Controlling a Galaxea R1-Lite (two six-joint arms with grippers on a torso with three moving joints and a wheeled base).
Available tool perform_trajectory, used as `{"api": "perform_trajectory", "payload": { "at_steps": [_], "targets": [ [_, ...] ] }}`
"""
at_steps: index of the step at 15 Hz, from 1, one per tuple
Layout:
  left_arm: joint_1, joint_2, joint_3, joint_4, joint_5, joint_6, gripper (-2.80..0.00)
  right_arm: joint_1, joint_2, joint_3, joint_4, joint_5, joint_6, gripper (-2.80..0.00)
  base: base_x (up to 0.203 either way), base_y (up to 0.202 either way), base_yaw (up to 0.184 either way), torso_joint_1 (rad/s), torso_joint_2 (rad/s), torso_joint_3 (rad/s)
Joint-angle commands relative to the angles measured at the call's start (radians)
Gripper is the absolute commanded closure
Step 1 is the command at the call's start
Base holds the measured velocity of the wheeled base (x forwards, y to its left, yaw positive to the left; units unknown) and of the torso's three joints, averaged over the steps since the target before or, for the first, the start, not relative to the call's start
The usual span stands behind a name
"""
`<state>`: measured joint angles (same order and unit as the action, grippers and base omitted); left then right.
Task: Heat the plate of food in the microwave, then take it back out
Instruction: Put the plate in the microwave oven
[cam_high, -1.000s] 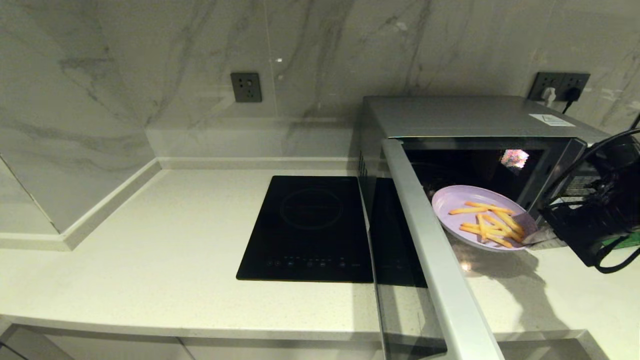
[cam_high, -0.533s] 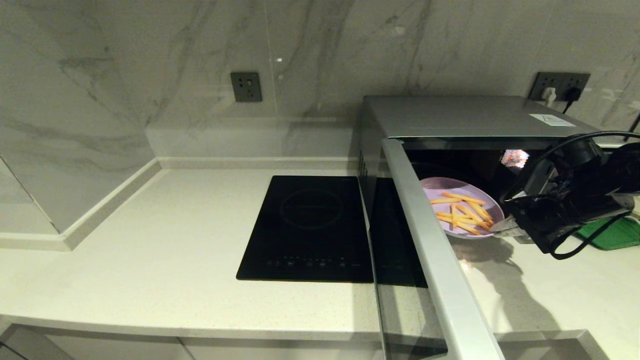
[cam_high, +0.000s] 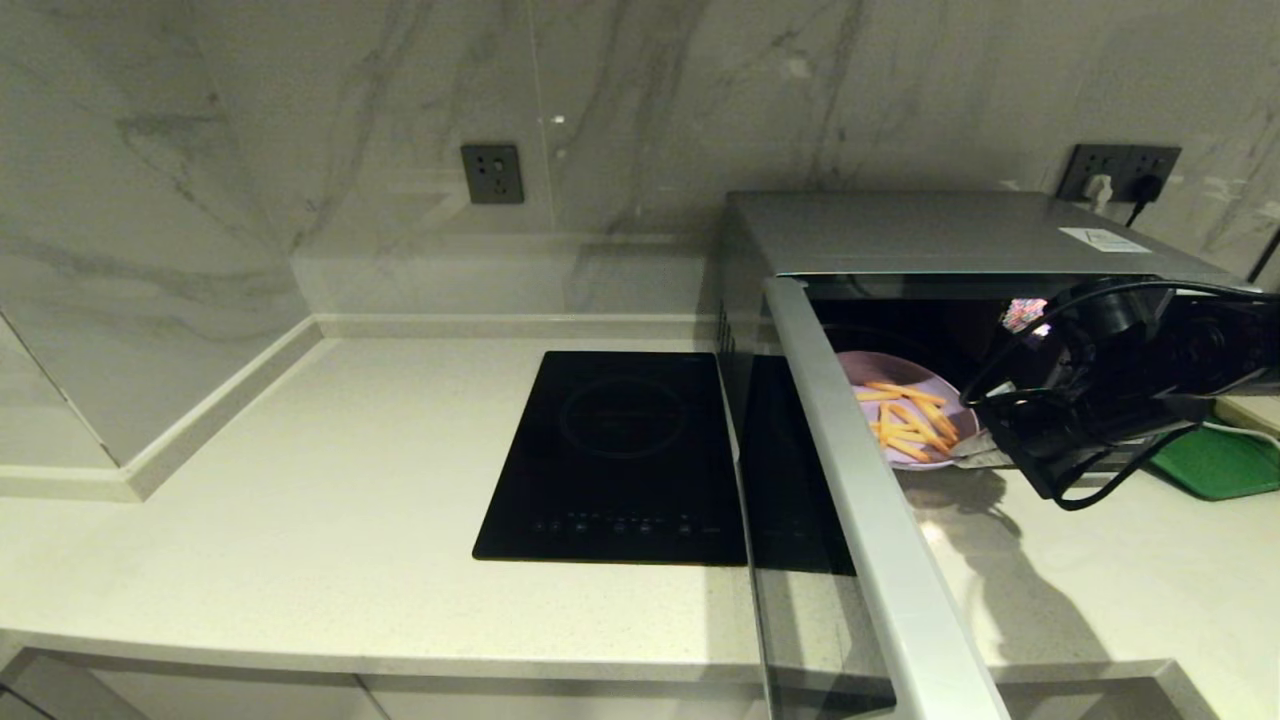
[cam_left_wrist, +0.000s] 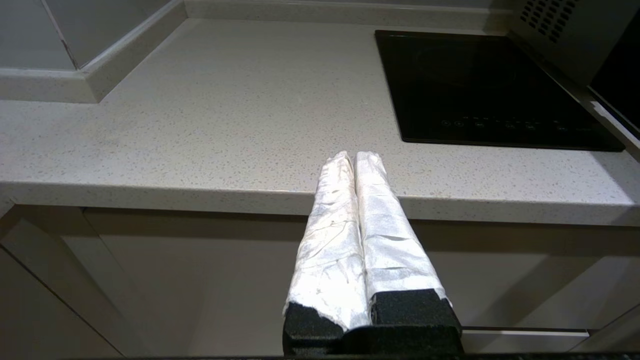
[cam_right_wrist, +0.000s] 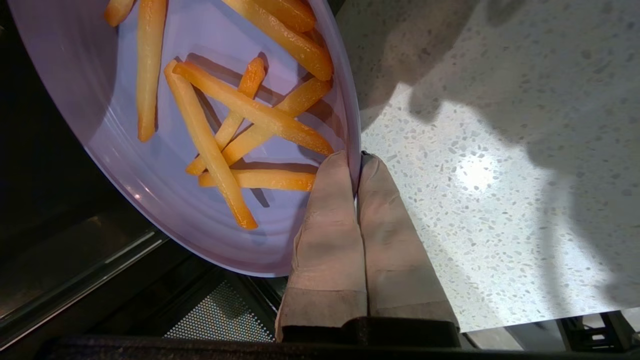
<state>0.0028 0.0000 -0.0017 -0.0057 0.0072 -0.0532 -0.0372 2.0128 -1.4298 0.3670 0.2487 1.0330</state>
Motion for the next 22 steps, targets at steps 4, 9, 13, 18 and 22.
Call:
{"api": "perform_trajectory", "payload": {
  "at_steps": [4,9,13,18,22],
  "targets": [
    [0.000,0.000,0.000,0.000,0.000,0.000,0.00,0.003,0.021,-0.023,-0.003,0.001,0.033,0.00,0.000,0.000,0.000,0.000,0.00,0.000],
    [0.000,0.000,0.000,0.000,0.000,0.000,0.00,0.003,0.050,-0.021,-0.107,-0.018,0.078,0.00,0.000,0.000,0.000,0.000,0.00,0.000],
    [0.000,0.000,0.000,0.000,0.000,0.000,0.00,0.002,0.063,-0.023,-0.150,-0.033,0.093,0.00,0.000,0.000,0.000,0.000,0.00,0.000],
    [0.000,0.000,0.000,0.000,0.000,0.000,0.00,0.000,0.075,-0.025,-0.174,-0.051,0.091,0.00,0.000,0.000,0.000,0.000,0.00,0.000],
    [0.000,0.000,0.000,0.000,0.000,0.000,0.00,0.002,0.101,-0.055,-0.174,-0.075,0.093,0.00,0.000,0.000,0.000,0.000,0.00,0.000]
  ]
}}
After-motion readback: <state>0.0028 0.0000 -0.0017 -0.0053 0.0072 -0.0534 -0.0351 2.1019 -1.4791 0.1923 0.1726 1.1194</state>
